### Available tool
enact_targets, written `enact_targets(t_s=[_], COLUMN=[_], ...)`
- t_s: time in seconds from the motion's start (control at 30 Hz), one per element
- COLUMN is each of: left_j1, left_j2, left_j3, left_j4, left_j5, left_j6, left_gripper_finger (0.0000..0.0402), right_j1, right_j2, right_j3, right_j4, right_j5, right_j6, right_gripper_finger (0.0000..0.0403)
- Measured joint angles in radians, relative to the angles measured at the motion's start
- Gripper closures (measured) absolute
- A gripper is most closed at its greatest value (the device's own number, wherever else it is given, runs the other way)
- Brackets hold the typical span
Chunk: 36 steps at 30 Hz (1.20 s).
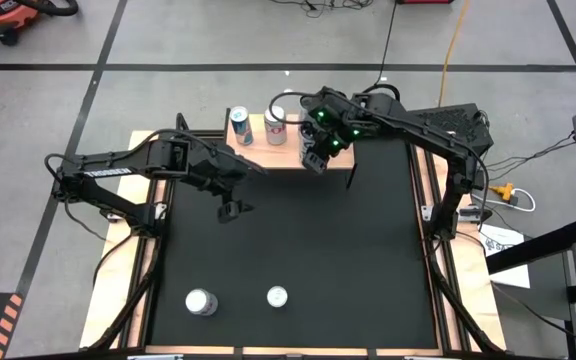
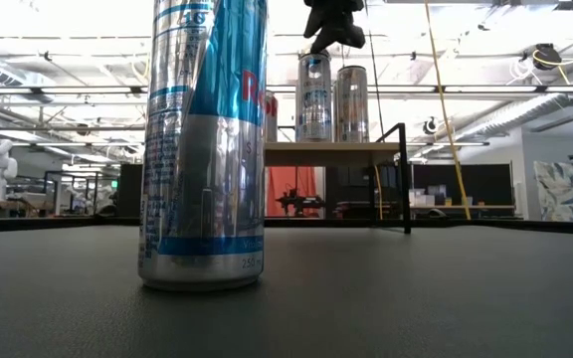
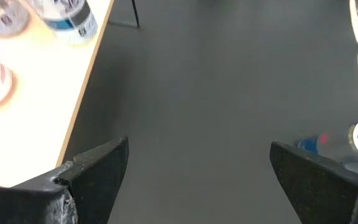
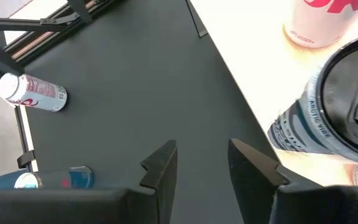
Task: Place canned beverage on shelf
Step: Put the white blue soda can on the shelf aligned with the other white blue soda can
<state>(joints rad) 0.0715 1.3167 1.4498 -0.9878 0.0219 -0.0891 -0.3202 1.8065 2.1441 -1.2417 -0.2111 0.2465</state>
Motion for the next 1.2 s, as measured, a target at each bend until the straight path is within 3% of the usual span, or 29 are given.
enact_targets(t_s=[0.9, 1.2], left_j1=[0.0, 0.0], left_j2=[0.0, 0.0], left_j3=[0.0, 0.0], left_j4=[-0.025, -0.029], left_j5=[0.0, 0.0], left_j6=[-0.004, -0.008], left_gripper_finger=[0.0008, 0.0008], right_j1=[0.002, 0.001], right_j2=[0.001, 0.021], right_j3=[0.0, 0.002], right_j4=[0.0, -0.036], right_j5=[0.003, 0.081], right_j6=[-0.005, -0.016], right_gripper_finger=[0.028, 0.028])
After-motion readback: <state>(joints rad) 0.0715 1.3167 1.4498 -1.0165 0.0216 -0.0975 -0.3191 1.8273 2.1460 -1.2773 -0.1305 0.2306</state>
